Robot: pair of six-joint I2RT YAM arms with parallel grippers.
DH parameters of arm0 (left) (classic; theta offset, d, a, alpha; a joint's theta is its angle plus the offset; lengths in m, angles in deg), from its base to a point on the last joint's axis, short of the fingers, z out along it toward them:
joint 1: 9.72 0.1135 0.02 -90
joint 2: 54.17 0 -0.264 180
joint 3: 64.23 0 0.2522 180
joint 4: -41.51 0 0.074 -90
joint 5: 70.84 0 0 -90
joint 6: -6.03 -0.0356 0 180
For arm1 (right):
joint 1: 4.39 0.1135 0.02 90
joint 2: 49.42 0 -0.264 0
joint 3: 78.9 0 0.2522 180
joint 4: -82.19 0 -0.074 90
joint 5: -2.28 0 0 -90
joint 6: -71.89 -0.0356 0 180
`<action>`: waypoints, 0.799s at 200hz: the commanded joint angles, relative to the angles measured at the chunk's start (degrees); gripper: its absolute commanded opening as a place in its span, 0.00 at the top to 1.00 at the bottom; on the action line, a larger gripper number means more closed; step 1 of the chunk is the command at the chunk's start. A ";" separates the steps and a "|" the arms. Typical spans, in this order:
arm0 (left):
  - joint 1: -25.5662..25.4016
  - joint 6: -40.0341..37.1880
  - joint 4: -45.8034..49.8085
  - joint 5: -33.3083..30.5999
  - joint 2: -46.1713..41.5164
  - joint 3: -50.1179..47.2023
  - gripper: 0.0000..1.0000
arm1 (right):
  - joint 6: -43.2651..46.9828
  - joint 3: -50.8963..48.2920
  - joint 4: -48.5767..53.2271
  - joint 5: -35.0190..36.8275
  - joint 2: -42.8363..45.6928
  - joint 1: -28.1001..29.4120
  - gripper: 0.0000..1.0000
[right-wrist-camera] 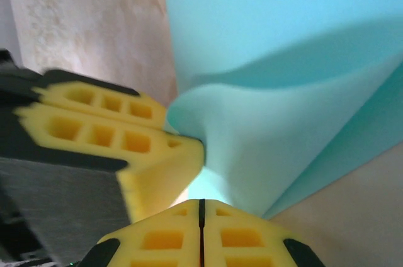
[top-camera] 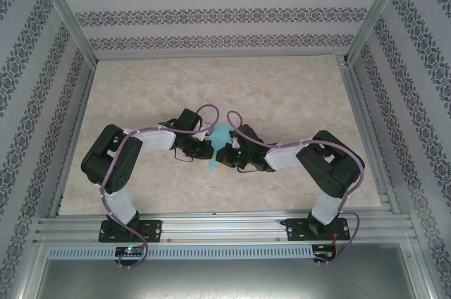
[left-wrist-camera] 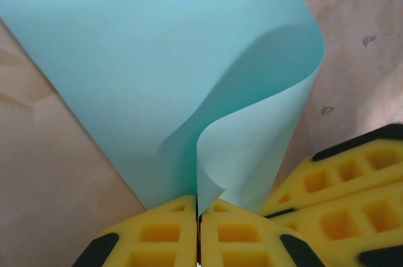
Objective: Fold a paper plane with a square sheet of paper (pick it up from the middle)
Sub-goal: Third fold the triangle at the center of the table.
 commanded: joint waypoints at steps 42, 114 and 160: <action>0.32 -1.97 3.83 -2.51 2.00 0.00 0.91 | 2.55 1.18 0.53 -1.86 -0.29 -3.29 0.91; 0.38 -2.12 4.34 -2.65 2.09 0.16 0.91 | 3.74 1.23 2.73 -0.30 -2.99 -3.59 0.91; 0.39 -2.30 4.54 -2.68 2.09 0.17 0.91 | 5.64 2.66 6.59 -1.33 3.00 -5.68 0.90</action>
